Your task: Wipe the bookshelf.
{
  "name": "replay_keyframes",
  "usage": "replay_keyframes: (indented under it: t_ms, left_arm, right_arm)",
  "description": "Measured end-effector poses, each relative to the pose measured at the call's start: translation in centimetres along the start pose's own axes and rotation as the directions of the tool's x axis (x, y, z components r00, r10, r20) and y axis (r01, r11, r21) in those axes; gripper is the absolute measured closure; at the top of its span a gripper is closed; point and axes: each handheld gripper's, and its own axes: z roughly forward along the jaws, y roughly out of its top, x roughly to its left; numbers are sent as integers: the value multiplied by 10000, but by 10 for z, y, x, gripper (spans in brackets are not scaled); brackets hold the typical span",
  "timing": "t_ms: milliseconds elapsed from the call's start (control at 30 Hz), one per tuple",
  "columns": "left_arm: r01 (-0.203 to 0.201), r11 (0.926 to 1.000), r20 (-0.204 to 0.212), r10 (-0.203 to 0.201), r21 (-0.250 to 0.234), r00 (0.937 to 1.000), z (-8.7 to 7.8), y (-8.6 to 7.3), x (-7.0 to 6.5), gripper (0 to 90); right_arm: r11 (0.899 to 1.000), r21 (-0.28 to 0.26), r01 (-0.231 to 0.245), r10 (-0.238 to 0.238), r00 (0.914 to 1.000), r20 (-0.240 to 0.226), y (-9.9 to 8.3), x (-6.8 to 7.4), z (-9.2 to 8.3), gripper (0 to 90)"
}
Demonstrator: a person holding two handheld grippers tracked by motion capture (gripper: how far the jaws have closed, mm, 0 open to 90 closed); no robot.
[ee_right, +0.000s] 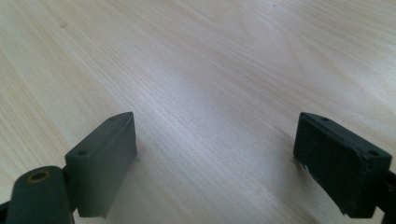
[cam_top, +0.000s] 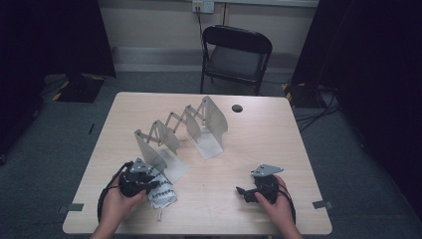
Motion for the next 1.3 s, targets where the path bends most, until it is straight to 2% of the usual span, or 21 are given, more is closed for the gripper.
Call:
replay_keyframes:
  t_ms: [100,233,333,500,533,600,633,667,700,767,833,900,933,1033,1100,1167,1267,1300]
  left_arm:
    - [-158,9998,-48,158,143,9999,1,0,0,709]
    - [-49,9999,0,49,103,10000,2,-1,0,709]
    - [94,10000,55,-94,-23,9999,-6,-1,0,709]
    - [337,9983,33,-336,-465,9994,-33,8,-1,701]
    - [247,9985,18,-246,-490,9997,-39,12,-2,700]
    - [295,9972,8,-295,-687,9996,-59,24,-3,700]
    - [193,9966,13,-192,-797,9998,-65,29,-4,700]
    - [118,9956,-102,-128,-929,9999,-79,40,-6,700]
    - [118,9956,-102,-128,-929,9999,-79,40,-6,699]
    - [31,9938,-95,-41,-1109,9999,-91,51,-9,699]
    - [17,9929,-273,-49,-1190,9996,-96,57,-13,699]
    - [-97,9945,-331,63,-1042,9994,-91,57,-15,697]
    - [-110,9959,-384,75,-898,9992,-84,53,-17,697]
    - [123,9957,-357,-156,-913,9992,-68,41,-19,697]
    - [50,9975,-386,-78,-698,9992,-56,32,-21,697]
    - [293,9966,-308,-317,-765,9990,-42,22,-25,697]
    - [222,9976,-408,-249,-660,9989,-23,10,-33,697]
    - [286,9981,-325,-304,-546,9990,-18,7,-34,697]
  right_arm:
    - [10000,-1,-11,11,10000,5,0,0,0,126]
    - [9999,-26,-99,99,9999,109,-1,2,-1,128]
    - [9999,-21,-98,99,9999,137,-1,2,-1,128]
    - [9999,-8,-126,127,9998,136,-1,2,-1,126]
    - [9999,-7,-123,124,9998,132,-1,2,-1,126]
    - [9999,-2,-123,123,9999,122,-1,2,-1,125]
    - [9999,-4,-129,129,9999,115,-1,2,-1,125]
    - [9999,-1,-129,129,9999,110,-1,2,-1,125]
    - [9999,-1,-129,129,9999,110,-1,2,-1,125]
    - [9999,3,-116,116,9999,119,-1,2,-1,125]
    - [9999,7,-133,133,9998,134,-1,2,-1,124]
    - [9999,6,-138,138,9998,117,-1,2,-1,124]
    - [9999,-3,-139,139,9999,102,-1,2,-1,123]
    - [9999,-5,-150,150,9999,70,0,2,0,120]
    - [9999,16,-158,158,9999,58,0,2,0,120]
    - [9999,26,-127,127,9999,50,0,2,0,120]
    - [9999,6,-125,125,9999,52,0,2,1,120]
    - [9999,6,-125,125,9999,52,0,2,1,120]
